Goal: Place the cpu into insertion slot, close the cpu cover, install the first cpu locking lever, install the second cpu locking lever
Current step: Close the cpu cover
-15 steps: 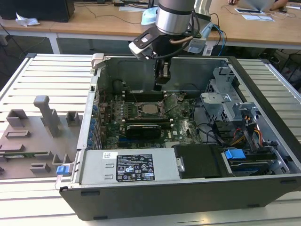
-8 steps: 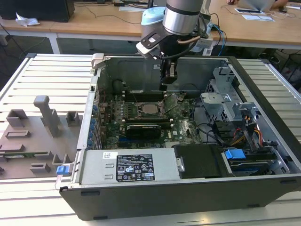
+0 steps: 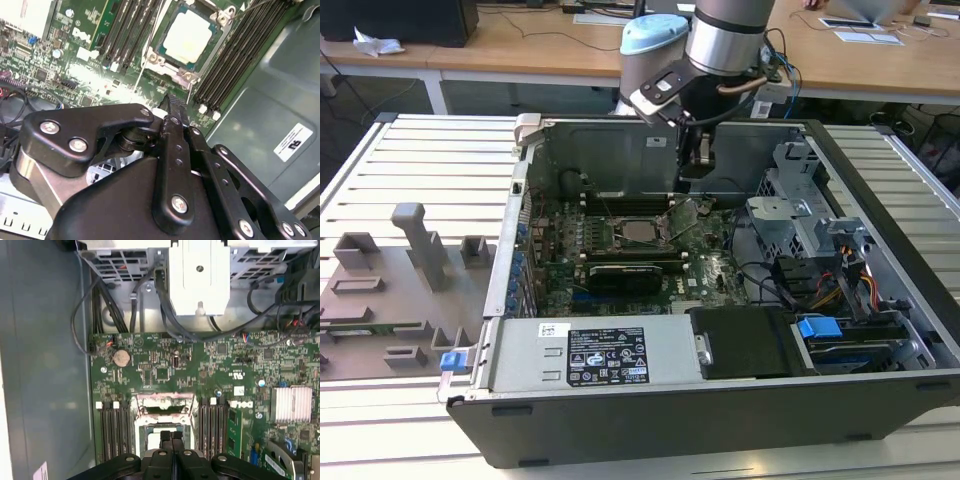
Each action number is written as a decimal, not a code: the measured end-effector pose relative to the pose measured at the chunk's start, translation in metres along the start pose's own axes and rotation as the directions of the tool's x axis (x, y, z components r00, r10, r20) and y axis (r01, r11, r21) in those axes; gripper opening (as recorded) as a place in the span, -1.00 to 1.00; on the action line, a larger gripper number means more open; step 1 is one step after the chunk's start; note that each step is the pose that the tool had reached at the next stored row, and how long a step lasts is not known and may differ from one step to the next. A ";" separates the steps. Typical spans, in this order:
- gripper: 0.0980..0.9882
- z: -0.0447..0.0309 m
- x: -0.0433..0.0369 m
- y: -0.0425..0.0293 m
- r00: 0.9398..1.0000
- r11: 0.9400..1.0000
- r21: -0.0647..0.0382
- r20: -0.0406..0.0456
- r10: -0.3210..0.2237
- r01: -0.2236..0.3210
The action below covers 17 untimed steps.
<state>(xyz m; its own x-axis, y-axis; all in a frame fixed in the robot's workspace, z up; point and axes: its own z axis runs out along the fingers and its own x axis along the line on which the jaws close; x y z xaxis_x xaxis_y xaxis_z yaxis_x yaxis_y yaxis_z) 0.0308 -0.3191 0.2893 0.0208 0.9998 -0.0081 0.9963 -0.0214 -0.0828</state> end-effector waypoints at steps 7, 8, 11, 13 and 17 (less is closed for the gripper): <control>-0.98 -0.0010 0.0003 0.0121 1.000 1.000 0.000 0.000 0.000 0.000; -0.98 -0.0012 0.0003 0.0146 1.000 1.000 0.000 0.000 0.000 0.000; -0.98 -0.0018 0.0004 0.0212 1.000 1.000 0.000 0.000 0.000 0.000; -0.98 -0.0021 0.0005 0.0253 1.000 1.000 0.000 0.000 0.000 0.000; -0.98 -0.0027 0.0007 0.0330 1.000 1.000 0.000 0.000 0.000 0.000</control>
<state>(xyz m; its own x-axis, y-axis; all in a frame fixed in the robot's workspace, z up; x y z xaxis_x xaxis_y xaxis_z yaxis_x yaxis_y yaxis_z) 0.0639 -0.3191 0.2893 0.0208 0.9998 -0.0081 0.9963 -0.0214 -0.0831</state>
